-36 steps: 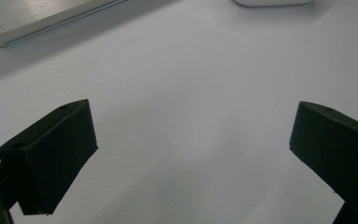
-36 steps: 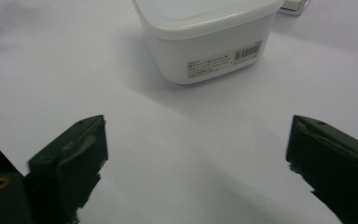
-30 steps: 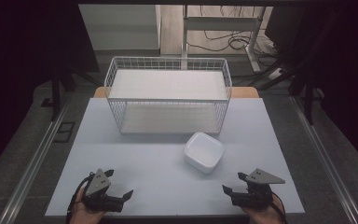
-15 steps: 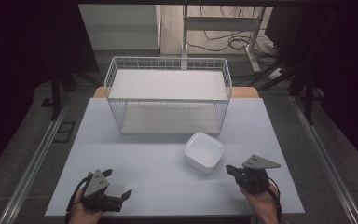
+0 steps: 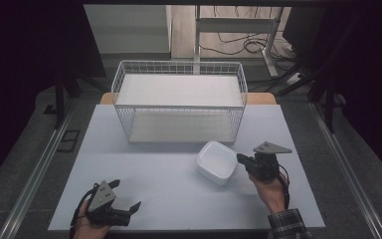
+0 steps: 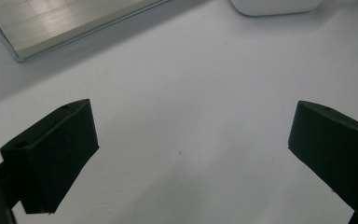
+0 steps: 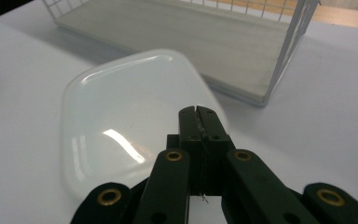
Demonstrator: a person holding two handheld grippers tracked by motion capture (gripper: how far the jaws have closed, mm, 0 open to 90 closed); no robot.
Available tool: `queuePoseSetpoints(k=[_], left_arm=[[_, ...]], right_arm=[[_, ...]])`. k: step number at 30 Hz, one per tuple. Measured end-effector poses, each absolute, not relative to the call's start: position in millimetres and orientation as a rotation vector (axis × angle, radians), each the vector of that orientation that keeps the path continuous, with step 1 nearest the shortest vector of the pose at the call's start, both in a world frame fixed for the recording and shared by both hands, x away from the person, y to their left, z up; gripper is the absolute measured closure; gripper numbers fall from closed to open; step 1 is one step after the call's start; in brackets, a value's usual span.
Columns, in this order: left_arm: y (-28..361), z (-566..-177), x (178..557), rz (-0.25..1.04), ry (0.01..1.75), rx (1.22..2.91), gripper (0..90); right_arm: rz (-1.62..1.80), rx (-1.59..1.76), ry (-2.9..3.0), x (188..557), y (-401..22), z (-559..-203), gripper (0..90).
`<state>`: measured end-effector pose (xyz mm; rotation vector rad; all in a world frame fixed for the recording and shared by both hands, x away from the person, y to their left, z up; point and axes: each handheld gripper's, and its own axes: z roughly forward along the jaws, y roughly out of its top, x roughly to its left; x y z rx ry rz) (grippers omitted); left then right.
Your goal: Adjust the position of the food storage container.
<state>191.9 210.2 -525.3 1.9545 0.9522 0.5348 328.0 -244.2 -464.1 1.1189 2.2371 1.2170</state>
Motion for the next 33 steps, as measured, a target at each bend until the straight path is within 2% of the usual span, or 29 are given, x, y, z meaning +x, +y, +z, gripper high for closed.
queuePoseSetpoints(k=[9, 16, 24, 33], left_arm=[[212.0, -524.1, 190.8, 0.555, 0.954, 1.941, 1.2], [211.5, -524.4, 190.6, 0.563, 0.95, 1.944, 0.7], [212.7, -524.4, 190.9, 0.559, 0.95, 1.935, 0.6], [212.7, -524.0, 190.4, 0.56, 0.944, 1.931, 0.5]], right_arm=[[1.162, 1.124, 2.227, 368.5, -221.8, -461.4, 89.2], [1.11, 1.142, 2.248, 394.1, -204.6, -473.1, 89.2], [1.065, 1.121, 2.295, 402.4, -192.4, -475.1, 89.2], [1.126, 1.049, 2.362, 391.2, -175.8, -477.6, 89.3]])
